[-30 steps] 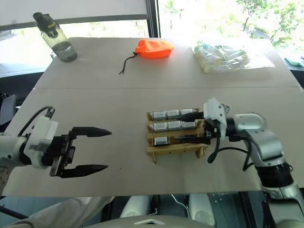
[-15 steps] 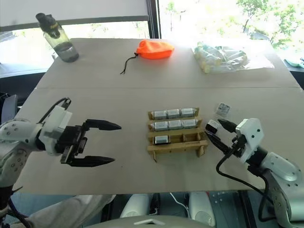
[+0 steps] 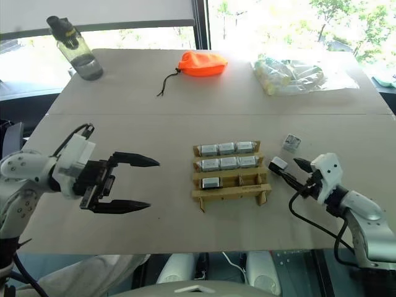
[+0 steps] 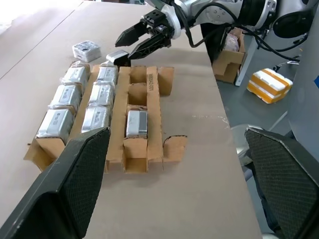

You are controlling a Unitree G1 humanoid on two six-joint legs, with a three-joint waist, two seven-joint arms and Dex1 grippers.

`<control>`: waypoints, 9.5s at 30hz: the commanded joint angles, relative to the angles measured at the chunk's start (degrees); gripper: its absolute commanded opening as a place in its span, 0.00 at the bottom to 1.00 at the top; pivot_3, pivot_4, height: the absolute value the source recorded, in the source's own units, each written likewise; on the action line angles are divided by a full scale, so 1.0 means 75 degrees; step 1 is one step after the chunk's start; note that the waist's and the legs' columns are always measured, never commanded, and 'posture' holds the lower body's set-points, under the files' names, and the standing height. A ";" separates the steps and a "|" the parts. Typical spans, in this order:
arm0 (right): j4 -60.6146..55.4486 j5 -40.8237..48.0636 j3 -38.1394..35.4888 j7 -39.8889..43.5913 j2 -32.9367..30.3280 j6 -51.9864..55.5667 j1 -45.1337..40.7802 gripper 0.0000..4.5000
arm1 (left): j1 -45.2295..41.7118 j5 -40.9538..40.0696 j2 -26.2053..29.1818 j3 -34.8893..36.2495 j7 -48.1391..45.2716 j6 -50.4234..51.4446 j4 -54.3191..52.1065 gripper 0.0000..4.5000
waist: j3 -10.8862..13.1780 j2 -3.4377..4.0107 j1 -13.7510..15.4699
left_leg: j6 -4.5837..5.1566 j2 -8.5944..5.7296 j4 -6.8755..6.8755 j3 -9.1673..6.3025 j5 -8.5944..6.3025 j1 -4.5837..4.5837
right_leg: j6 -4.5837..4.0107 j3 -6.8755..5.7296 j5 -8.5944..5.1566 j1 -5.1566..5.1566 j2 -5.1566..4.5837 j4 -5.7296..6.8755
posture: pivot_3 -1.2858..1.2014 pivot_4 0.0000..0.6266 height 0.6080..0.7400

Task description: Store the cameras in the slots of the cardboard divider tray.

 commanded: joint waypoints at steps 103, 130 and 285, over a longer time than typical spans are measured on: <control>0.1766 -0.0194 0.3245 0.5128 -0.0680 -0.0954 -0.4162 0.97 | 0.1005 -0.0278 -0.0001 0.0828 0.0959 0.0088 -0.1205 1.00 | 0.0005 0.0002 0.0009 | -0.0001 0.0000 0.0020 -0.0017 0.0000 -0.0013 | -0.0002 -0.0021 0.0003 -0.0002 -0.0006 0.0008 | 0.52 0.24 1.00; -0.0705 -0.0895 -0.0189 -0.3263 0.1081 0.1100 -0.1873 0.99 | 0.0042 -0.0132 -0.0090 0.0075 0.0643 0.0020 -0.0615 1.00 | 0.0003 0.0002 -0.0022 | -0.0010 -0.0004 0.0028 -0.0026 0.0005 -0.0054 | 0.0000 -0.0026 0.0004 -0.0031 -0.0010 0.0017 | 0.52 0.24 1.00; 0.1621 -0.5343 0.3364 -0.1520 -0.2031 -0.9383 -0.4192 0.46 | -0.5726 0.1544 -0.3761 -0.3991 0.2452 0.3732 0.2197 0.35 | -0.0003 -0.0020 -0.0113 | -0.0026 -0.0008 0.0058 -0.0020 0.0019 -0.0071 | 0.0004 -0.0008 0.0007 -0.0053 -0.0008 0.0036 | 0.52 0.24 1.00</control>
